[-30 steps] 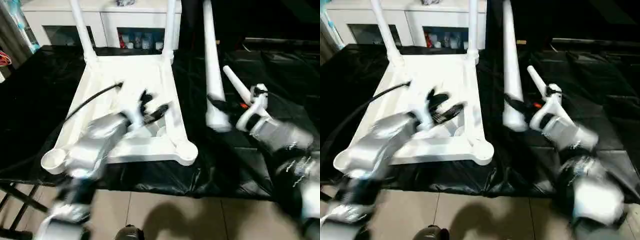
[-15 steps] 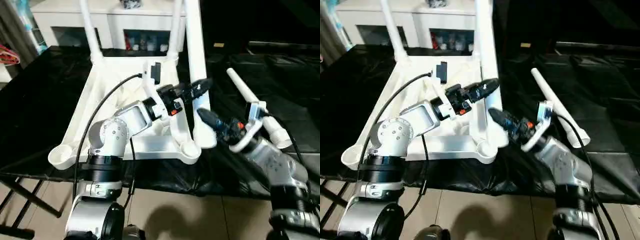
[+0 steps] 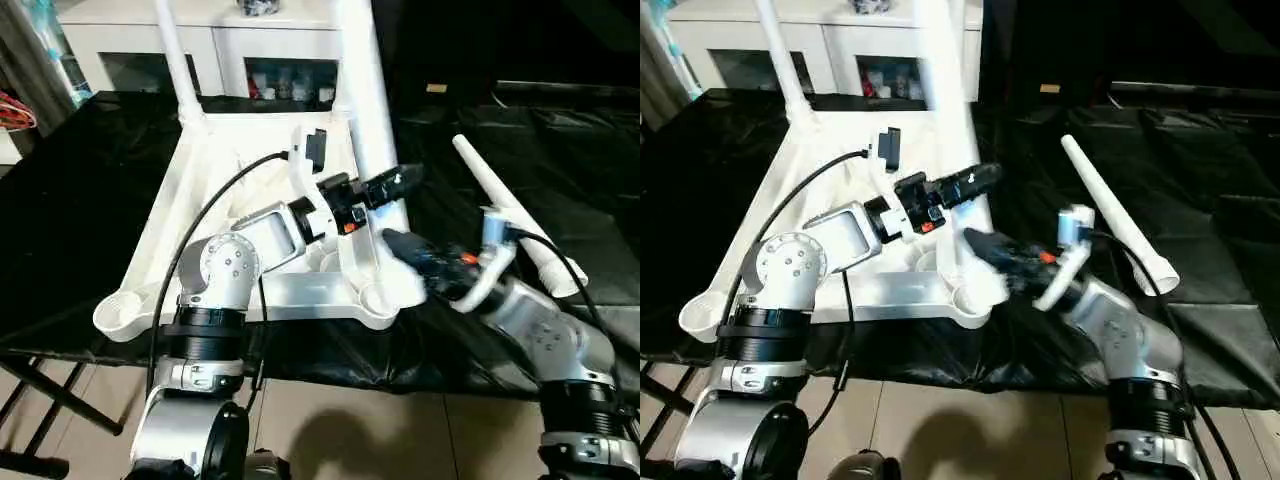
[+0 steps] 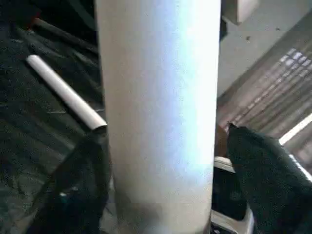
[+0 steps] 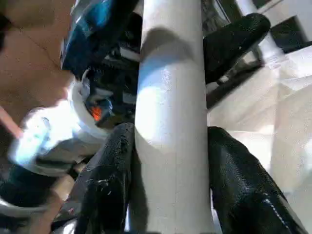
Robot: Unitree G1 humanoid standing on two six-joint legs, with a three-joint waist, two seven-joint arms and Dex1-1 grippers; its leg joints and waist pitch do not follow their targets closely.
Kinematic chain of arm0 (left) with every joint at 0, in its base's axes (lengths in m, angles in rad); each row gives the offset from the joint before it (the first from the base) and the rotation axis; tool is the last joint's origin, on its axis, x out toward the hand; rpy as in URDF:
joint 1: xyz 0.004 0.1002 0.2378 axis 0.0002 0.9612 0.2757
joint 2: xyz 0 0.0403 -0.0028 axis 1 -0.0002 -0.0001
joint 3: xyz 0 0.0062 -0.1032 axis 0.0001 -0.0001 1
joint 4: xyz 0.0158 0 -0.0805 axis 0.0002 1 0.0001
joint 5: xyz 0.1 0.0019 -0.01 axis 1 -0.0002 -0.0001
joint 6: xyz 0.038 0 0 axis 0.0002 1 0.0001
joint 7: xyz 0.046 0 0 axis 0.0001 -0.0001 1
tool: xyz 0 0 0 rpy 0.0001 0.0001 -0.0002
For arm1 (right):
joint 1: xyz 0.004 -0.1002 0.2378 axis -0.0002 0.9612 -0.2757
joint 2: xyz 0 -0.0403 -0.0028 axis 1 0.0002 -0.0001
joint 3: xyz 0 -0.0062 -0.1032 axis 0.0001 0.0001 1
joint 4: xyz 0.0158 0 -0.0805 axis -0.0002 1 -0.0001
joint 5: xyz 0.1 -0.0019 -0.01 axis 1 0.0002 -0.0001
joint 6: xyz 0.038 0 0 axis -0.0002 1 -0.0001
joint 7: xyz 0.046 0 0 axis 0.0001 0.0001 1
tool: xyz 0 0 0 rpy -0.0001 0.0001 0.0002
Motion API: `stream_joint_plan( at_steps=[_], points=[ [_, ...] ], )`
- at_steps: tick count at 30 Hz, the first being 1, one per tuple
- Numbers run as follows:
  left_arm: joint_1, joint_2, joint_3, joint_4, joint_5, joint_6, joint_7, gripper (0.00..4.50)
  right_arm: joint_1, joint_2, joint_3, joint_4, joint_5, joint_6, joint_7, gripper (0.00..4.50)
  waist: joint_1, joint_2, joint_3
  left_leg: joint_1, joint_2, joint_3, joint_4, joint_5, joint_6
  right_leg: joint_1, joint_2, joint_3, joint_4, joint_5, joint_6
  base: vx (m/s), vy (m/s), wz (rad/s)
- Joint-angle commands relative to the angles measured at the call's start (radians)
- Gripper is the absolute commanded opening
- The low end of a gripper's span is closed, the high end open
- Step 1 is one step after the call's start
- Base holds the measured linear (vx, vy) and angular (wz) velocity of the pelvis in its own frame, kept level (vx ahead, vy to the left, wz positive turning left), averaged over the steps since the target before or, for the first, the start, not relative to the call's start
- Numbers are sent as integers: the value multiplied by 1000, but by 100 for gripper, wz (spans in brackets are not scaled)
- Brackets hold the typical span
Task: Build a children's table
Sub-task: Pick table leg
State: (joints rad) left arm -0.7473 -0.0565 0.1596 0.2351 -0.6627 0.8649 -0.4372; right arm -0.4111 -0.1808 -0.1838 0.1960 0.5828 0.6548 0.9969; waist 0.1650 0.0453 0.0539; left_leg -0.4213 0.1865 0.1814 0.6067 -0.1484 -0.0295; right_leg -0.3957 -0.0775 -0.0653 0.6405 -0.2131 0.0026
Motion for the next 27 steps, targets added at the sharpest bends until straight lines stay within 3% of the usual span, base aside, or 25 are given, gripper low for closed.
stream_joint_plan(
  at_steps=[1,2,3,5,7,9,12,15,19,24,27],
  points=[
    [-37,-3,5,16,24,-8,54,366,-33,23,37,-47,-64,-59,-87,187,-6,-7,-76,36,43,-26,-74,-204,-26,38,-73,41,-91,-145,-164,0,0,0],
    [-41,-6,7,21,25,-8,71,347,-44,35,42,-44,-82,-71,-126,187,-6,-7,-77,37,42,-27,-74,-208,-28,40,-75,40,-91,-151,-162,0,0,0],
    [-45,-10,6,25,35,-20,89,334,-58,51,48,-37,-108,-87,-178,187,-7,0,-75,37,42,-27,-75,-217,-27,38,-75,41,-94,-156,-162,0,0,0],
    [-56,-22,11,39,57,-55,129,326,-81,88,54,-35,-140,-116,-260,187,-12,4,-76,36,42,-29,-77,-216,-33,38,-72,41,-92,-138,-157,0,0,0],
    [-67,-33,26,59,70,-93,164,298,-90,113,70,-51,-167,-129,-314,187,-12,3,-80,36,42,-28,-75,-186,-29,42,-70,40,-88,-72,-161,0,0,0],
    [-87,-59,60,86,93,-164,241,290,-90,148,127,-93,-238,-166,-387,187,-12,7,-82,35,44,-29,-74,-160,-26,42,-68,39,-84,-9,-164,0,0,0],
    [-98,-77,77,92,113,-203,309,273,-76,171,189,-132,-305,-210,-434,187,-15,0,-88,32,39,-27,-69,-127,-12,47,-68,38,-75,80,-167,0,0,0],
    [-94,-81,69,82,110,-201,295,253,-68,178,220,-157,-323,-220,-442,187,-17,2,-82,33,39,-26,-72,-150,1,46,-70,39,-81,39,-168,0,0,0],
    [-80,-88,56,66,124,-218,301,217,-62,175,273,-178,-368,-271,-458,187,-21,8,-79,36,43,-27,-77,-198,-15,43,-69,41,-87,-37,-158,0,0,0],
    [-62,-81,1,50,144,-230,266,200,-49,157,299,-196,-408,-281,-475,187,-26,9,-80,36,42,-27,-76,-196,-18,44,-68,42,-85,-17,-158,0,0,0],
    [-60,-74,-8,46,132,-227,225,199,-45,145,293,-198,-383,-249,-451,187,-29,8,-81,34,39,-25,-72,-175,-7,46,-66,42,-83,25,-167,0,0,0]
  ],
)
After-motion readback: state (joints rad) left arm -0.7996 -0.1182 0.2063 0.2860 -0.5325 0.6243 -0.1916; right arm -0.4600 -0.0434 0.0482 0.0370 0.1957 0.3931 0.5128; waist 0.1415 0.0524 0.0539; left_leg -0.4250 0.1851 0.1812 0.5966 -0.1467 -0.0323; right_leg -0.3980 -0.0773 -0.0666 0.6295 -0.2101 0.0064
